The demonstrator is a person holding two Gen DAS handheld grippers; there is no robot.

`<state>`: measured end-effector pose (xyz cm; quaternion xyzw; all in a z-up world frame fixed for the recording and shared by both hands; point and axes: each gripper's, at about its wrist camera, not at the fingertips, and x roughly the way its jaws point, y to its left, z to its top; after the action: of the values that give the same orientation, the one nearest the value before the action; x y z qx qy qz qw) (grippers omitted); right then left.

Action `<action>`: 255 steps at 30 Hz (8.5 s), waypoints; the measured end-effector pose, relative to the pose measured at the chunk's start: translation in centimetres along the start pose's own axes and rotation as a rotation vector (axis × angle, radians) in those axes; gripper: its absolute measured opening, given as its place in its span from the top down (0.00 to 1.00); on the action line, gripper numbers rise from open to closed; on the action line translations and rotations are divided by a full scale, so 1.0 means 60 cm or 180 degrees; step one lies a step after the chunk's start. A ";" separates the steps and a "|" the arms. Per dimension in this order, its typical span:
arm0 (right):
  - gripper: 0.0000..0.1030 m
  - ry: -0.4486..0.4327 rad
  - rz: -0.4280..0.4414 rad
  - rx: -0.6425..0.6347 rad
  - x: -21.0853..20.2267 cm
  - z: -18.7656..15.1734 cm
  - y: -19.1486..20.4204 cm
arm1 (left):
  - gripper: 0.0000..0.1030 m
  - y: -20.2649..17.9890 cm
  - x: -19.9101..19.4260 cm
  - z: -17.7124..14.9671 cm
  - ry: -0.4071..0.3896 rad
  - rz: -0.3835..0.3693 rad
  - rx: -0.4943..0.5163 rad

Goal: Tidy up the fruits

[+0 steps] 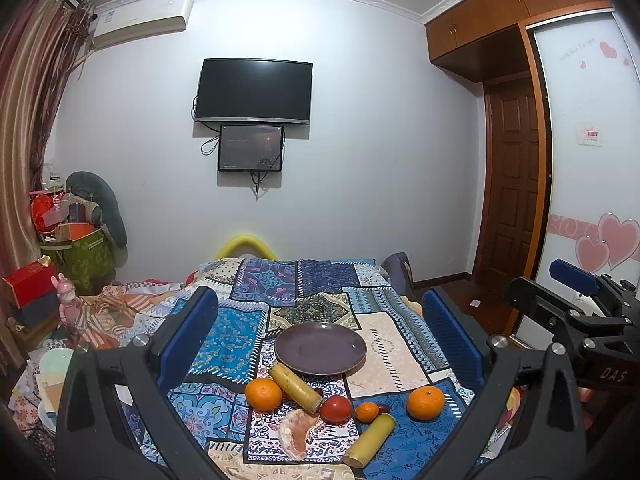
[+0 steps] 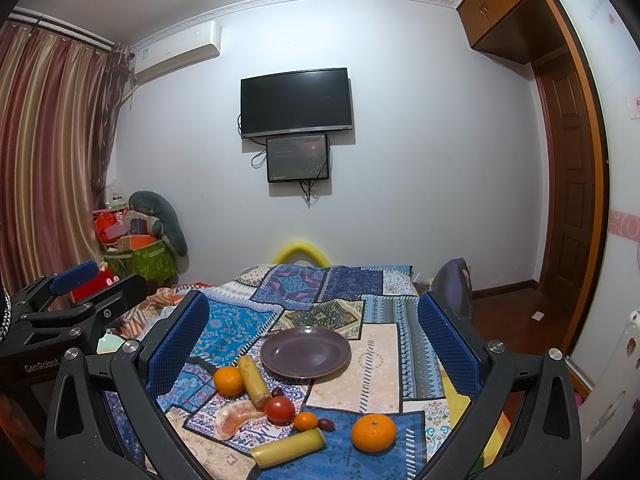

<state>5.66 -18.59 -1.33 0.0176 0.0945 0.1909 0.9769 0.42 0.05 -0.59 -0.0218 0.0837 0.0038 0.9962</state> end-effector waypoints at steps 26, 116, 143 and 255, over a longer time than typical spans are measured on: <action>0.00 0.0749 -0.0292 -0.0088 0.084 -0.078 -0.072 | 0.14 0.093 0.110 -0.055 0.0725 0.0111 -0.0371; 0.35 0.1652 0.0019 0.0057 0.319 -0.117 -0.123 | 0.39 0.160 0.369 -0.146 0.1968 0.0034 -0.0143; 0.35 0.1298 0.0173 -0.0237 0.467 -0.069 -0.069 | 0.39 0.128 0.525 -0.114 0.1843 -0.0015 -0.0044; 0.23 0.2744 0.0762 -0.0358 0.256 -0.286 0.051 | 0.06 0.175 0.261 -0.231 0.2492 -0.0095 -0.0311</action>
<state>15.21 -10.03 -20.67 -0.1058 0.4796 0.2973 0.8188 13.44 10.00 -17.30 -0.0702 0.4566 -0.0154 0.8867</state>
